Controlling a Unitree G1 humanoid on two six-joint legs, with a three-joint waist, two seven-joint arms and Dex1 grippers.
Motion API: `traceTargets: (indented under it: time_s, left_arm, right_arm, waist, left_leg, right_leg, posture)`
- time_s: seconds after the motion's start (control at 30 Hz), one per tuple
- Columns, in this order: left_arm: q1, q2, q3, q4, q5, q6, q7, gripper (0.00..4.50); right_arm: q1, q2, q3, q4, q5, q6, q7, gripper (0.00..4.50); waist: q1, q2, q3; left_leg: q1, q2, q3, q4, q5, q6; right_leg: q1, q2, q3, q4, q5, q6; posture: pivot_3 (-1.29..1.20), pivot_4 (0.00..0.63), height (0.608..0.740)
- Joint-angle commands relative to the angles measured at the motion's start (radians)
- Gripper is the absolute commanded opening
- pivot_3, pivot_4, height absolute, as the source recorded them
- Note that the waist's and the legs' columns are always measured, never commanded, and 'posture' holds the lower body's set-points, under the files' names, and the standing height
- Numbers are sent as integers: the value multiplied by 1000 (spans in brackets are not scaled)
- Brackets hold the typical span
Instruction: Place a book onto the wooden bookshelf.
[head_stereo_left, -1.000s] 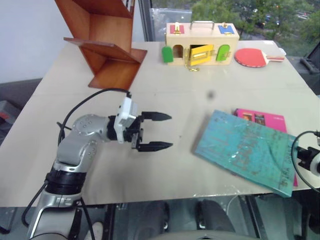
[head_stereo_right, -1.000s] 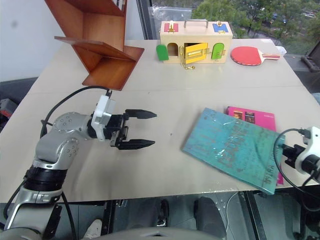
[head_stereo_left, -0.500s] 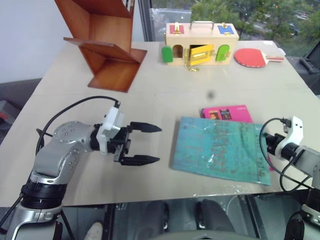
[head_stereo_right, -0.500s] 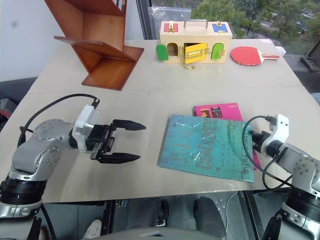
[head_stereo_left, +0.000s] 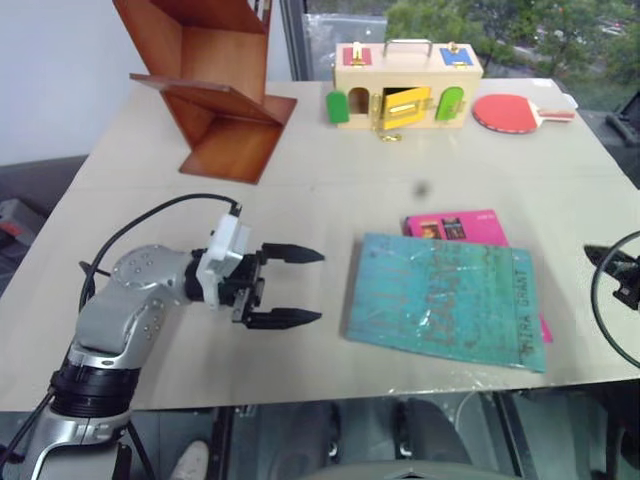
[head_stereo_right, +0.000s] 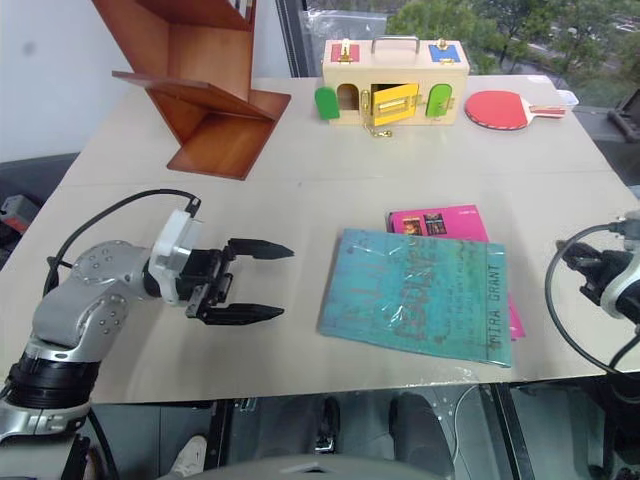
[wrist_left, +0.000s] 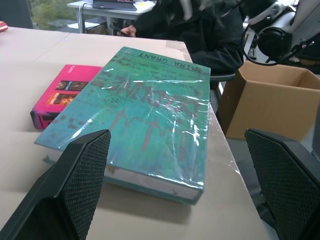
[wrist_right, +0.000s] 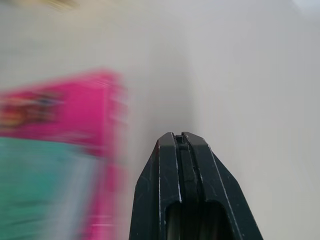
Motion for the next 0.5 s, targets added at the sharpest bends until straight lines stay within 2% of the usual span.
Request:
traceTargets:
  time_s: [0.03,0.13,0.2,0.27,0.37,0.5]
  left_arm:
    - [-27,-6,2,15,7,-27,-12,4500]
    - [-45,-12,-5,35,13,-33,-20,4500]
    - [-49,-12,-2,41,14,-35,-24,4500]
    - [-52,-13,1,43,15,-32,-24,4500]
    - [-38,-11,10,29,12,-27,-16,4500]
    - [-7,-9,22,-4,4,-17,4,4500]
  right_arm:
    - [-27,-20,13,-114,200,24,-8,38]
    - [-59,-3,215,-162,214,10,-41,38]
    - [-18,-55,369,-184,106,-42,-16,38]
    - [17,-99,463,-186,30,-97,7,38]
    - [51,-128,640,-122,-106,-221,63,38]
    - [-43,-95,786,89,-302,-368,27,38]
  waist:
    - [-1,-1,0]
    - [-2,-2,1]
    - [0,-2,1]
    - [8,-2,1]
    - [9,-3,1]
    - [-3,-6,0]
  left_leg:
    - [0,0,0,0,0,0]
    - [0,0,0,0,0,0]
    - [-1,0,0,1,0,0]
    - [-1,0,-1,1,0,0]
    - [-3,-1,-1,1,2,-3]
    - [-1,-1,0,1,2,-3]
  right_leg:
    - [0,0,0,0,0,0]
    - [0,0,0,0,0,0]
    - [0,0,0,0,0,0]
    - [0,-1,-1,-1,0,0]
    - [0,-1,-2,-4,0,0]
    - [1,-1,-3,-5,0,0]
  posture:
    - [0,150,740]
    - [0,150,740]
    - [0,150,740]
    - [0,150,740]
    - [0,150,740]
    - [0,150,740]
